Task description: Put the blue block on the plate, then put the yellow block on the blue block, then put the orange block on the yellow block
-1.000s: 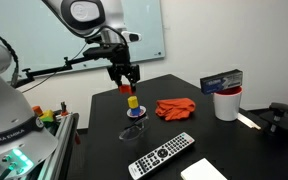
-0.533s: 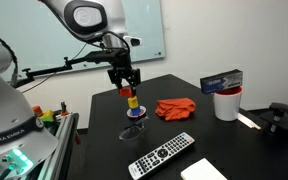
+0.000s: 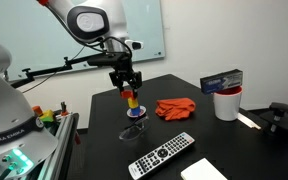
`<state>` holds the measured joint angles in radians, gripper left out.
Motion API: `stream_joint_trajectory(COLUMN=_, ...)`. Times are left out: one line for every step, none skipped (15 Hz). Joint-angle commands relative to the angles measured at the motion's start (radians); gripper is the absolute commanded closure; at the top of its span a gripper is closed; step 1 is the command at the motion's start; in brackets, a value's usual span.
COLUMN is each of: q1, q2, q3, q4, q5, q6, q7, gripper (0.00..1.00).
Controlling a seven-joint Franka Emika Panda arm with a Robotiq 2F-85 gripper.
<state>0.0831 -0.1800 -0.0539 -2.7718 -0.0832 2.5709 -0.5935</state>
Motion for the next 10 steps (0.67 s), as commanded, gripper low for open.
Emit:
stream_joint_trajectory(q1=0.007, q2=-0.003, q3=0.0, q4=0.001, q5=0.023, q6=0.025, q7=-0.039, gripper=0.58)
stream_joint_trajectory(q1=0.007, q2=0.0, q3=0.001, q4=0.001, q5=0.023, q6=0.028, q7=-0.039, gripper=0.58)
stream_joint_trajectory(q1=0.008, q2=0.003, q3=0.003, q4=0.001, q5=0.024, q6=0.031, q7=-0.038, gripper=0.58)
stream_joint_trajectory(q1=0.008, q2=0.005, q3=0.004, q4=0.001, q5=0.024, q6=0.034, q7=-0.038, gripper=0.58)
stream_joint_trajectory(q1=0.009, q2=0.008, q3=0.005, q4=0.001, q5=0.023, q6=0.037, q7=-0.037, gripper=0.58)
stream_joint_trajectory(q1=0.009, q2=0.01, q3=0.006, q4=0.001, q5=0.024, q6=0.038, q7=-0.038, gripper=0.58)
stream_joint_trajectory(q1=0.009, q2=0.012, q3=0.007, q4=0.001, q5=0.025, q6=0.039, q7=-0.038, gripper=0.58)
stream_joint_trajectory(q1=0.009, q2=0.013, q3=0.008, q4=0.001, q5=0.024, q6=0.039, q7=-0.037, gripper=0.58)
stream_joint_trajectory(q1=0.009, q2=0.014, q3=0.008, q4=0.001, q5=0.024, q6=0.039, q7=-0.037, gripper=0.58)
stream_joint_trajectory(q1=0.009, q2=0.014, q3=0.008, q4=0.001, q5=0.025, q6=0.039, q7=-0.038, gripper=0.58)
